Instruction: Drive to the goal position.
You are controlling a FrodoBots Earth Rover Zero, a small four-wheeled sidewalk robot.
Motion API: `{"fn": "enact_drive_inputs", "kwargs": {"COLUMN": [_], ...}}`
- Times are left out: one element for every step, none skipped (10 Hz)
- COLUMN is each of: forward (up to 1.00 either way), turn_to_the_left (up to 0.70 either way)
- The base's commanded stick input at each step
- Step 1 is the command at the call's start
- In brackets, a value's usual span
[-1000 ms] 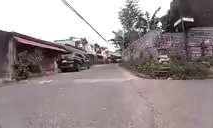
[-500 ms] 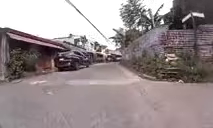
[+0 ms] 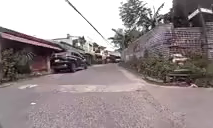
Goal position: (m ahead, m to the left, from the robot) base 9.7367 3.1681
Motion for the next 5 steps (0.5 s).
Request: {"fn": "enact_drive_inputs", "kwargs": {"forward": [1.0,1.0,1.0,1.0,1.0], "turn_to_the_left": [0.0,0.0,0.0,0.0,0.0]}}
